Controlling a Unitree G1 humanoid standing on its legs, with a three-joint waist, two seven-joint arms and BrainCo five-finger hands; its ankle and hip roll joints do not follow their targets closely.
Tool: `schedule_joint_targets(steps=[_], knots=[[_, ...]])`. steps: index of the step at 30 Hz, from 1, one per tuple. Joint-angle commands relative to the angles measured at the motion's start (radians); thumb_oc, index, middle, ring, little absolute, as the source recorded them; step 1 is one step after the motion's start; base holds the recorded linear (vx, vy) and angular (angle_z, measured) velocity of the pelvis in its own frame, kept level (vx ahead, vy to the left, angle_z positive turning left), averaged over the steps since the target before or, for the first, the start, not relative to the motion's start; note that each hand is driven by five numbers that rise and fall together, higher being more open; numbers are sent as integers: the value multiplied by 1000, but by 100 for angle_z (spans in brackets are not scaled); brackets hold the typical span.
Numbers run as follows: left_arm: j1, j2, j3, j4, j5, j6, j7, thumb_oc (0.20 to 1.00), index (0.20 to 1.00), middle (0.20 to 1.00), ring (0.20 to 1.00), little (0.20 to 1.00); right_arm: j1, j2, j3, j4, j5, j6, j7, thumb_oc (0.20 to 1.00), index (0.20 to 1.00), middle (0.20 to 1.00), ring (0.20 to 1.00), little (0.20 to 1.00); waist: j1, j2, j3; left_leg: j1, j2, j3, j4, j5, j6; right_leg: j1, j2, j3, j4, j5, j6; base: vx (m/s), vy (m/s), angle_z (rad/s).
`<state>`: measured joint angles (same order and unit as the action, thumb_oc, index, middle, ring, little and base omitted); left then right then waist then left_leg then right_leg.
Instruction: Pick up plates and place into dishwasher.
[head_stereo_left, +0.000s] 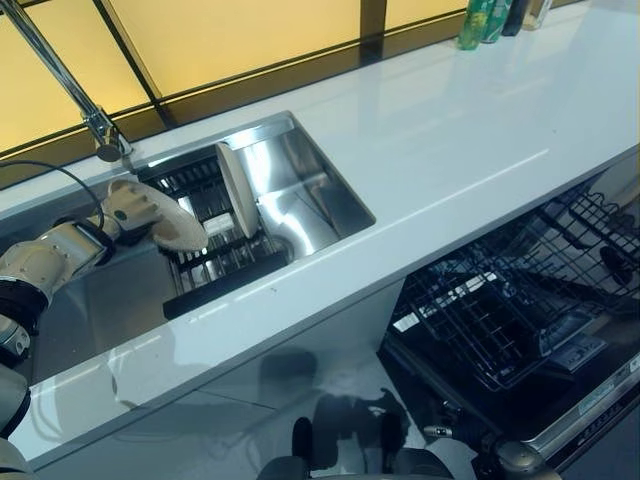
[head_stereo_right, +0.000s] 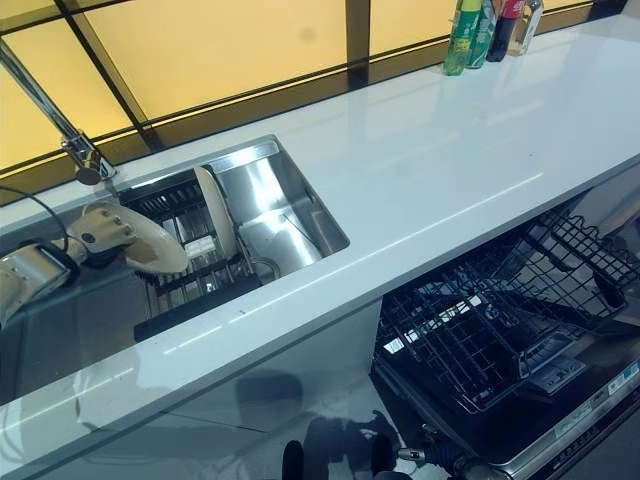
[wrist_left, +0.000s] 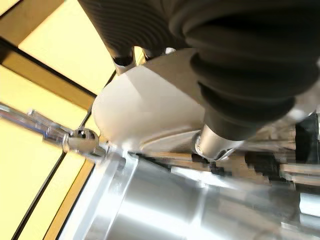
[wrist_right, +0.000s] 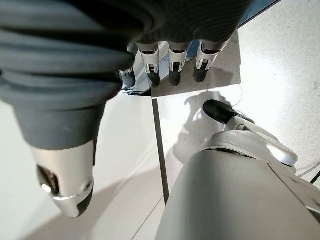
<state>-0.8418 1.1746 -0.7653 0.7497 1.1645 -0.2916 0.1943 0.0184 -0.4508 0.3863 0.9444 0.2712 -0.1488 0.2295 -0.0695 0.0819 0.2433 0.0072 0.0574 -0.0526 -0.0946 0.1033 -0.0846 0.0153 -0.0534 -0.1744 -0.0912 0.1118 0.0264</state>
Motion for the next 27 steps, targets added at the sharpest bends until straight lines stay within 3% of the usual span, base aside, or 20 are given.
schedule_joint_targets(steps=[1,11,20,27], knots=[[-110,7,-7,39,-30,25,59,200,200,200,200,200,-22,-4,-9,-46,43,-37,-7,1000,1000,1000,1000,1000,-22,-27,16,13,-76,87,7,-65,61,-13,-48,68,8,-6,94,0,0,0],[-69,17,33,48,-20,6,154,200,200,200,200,200,-2,-4,-29,-59,50,-44,-9,1000,1000,1000,1000,1000,-26,-20,-6,28,-77,88,7,-70,59,3,-46,70,5,-11,94,0,0,0],[-54,50,78,-19,-261,-3,227,200,200,200,200,200,25,-2,-34,-131,69,-74,0,1000,1000,1000,1000,1000,-17,-18,-50,54,-79,85,7,-80,58,33,-49,62,4,-25,96,8,-20,0],[68,72,198,-119,-355,4,291,200,200,200,200,200,45,6,-42,-243,109,-104,35,1000,1000,1000,1000,1000,0,-17,-84,80,-77,79,7,-88,57,65,-49,54,4,-38,93,19,-54,-1]])
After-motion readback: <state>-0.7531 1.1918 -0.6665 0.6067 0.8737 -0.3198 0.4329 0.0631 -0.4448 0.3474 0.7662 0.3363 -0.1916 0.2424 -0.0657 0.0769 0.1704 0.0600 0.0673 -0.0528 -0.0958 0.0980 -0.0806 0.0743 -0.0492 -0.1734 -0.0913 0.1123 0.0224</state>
